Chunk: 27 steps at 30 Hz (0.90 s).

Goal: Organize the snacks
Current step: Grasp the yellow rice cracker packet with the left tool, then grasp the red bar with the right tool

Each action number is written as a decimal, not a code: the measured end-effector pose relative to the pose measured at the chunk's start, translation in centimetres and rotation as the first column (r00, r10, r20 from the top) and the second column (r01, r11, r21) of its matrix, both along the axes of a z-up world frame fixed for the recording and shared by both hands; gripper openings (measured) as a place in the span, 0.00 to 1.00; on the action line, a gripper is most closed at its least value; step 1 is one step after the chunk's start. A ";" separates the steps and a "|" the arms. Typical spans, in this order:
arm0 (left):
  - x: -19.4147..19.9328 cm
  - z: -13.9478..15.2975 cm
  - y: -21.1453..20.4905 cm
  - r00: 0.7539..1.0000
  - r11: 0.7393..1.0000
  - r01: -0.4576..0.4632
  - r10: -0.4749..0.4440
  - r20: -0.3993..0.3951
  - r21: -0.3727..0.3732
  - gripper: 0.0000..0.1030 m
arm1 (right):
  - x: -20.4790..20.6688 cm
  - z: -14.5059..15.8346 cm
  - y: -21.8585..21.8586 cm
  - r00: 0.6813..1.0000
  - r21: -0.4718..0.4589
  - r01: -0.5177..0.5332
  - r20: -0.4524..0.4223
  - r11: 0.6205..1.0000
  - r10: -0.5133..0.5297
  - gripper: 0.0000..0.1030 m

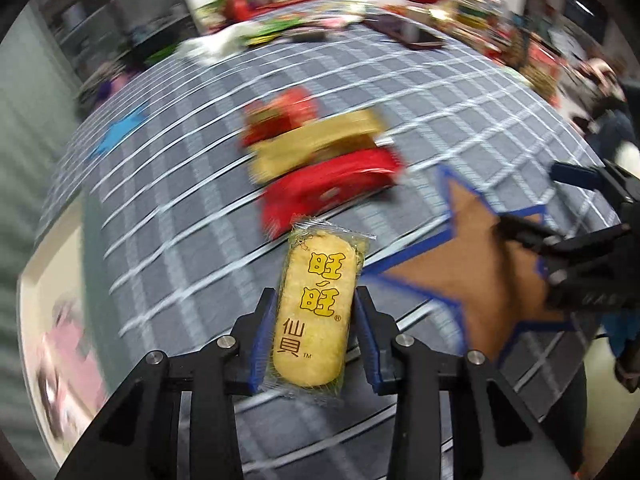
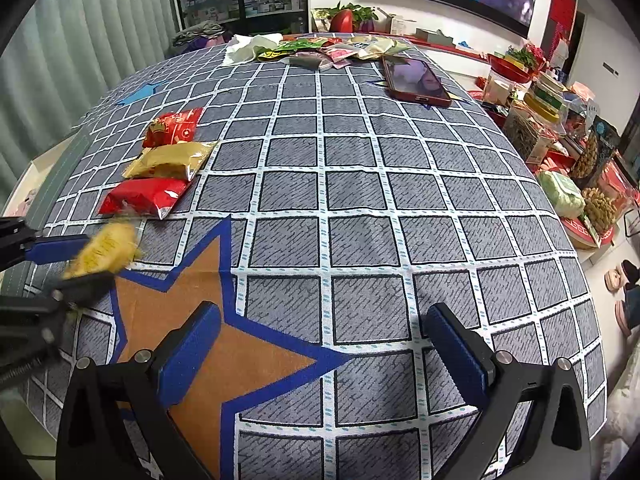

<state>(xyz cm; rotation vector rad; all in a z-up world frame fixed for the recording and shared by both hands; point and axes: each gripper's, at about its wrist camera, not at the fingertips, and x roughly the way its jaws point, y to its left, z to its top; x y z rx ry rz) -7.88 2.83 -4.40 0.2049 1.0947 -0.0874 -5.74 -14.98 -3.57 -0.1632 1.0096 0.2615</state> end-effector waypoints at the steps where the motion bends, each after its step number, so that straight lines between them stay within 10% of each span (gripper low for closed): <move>1: -0.4 0.0 1.0 0.999 0.999 -0.034 0.034 0.006 0.003 0.40 | 0.1 0.1 0.0 1.000 -0.002 -0.007 -0.010 1.000 0.007 1.00; 13: -0.5 -0.1 5.0 0.986 0.986 -0.167 0.167 0.026 -0.015 0.42 | 3.6 4.0 8.9 0.944 0.087 -0.324 -0.041 0.942 0.328 0.99; 17: -0.1 0.0 5.6 0.982 0.983 -0.185 0.185 0.034 -0.009 0.59 | 4.5 2.6 13.2 0.886 0.044 -0.441 -0.135 0.896 0.443 0.55; 21: 0.5 -0.3 6.1 0.980 0.981 -0.195 0.195 0.042 -0.006 0.77 | 5.8 1.1 15.7 0.873 -0.040 -0.471 -0.163 0.881 0.459 0.56; 26: 1.4 -0.5 7.3 0.976 0.969 -0.216 0.218 0.000 -0.117 0.71 | 6.1 1.2 16.7 0.868 -0.062 -0.480 -0.177 0.875 0.464 0.54; 27: 1.3 -0.5 7.4 0.976 0.966 -0.218 0.220 -0.003 -0.141 0.62 | 6.1 1.2 16.9 0.864 -0.058 -0.485 -0.182 0.872 0.469 0.37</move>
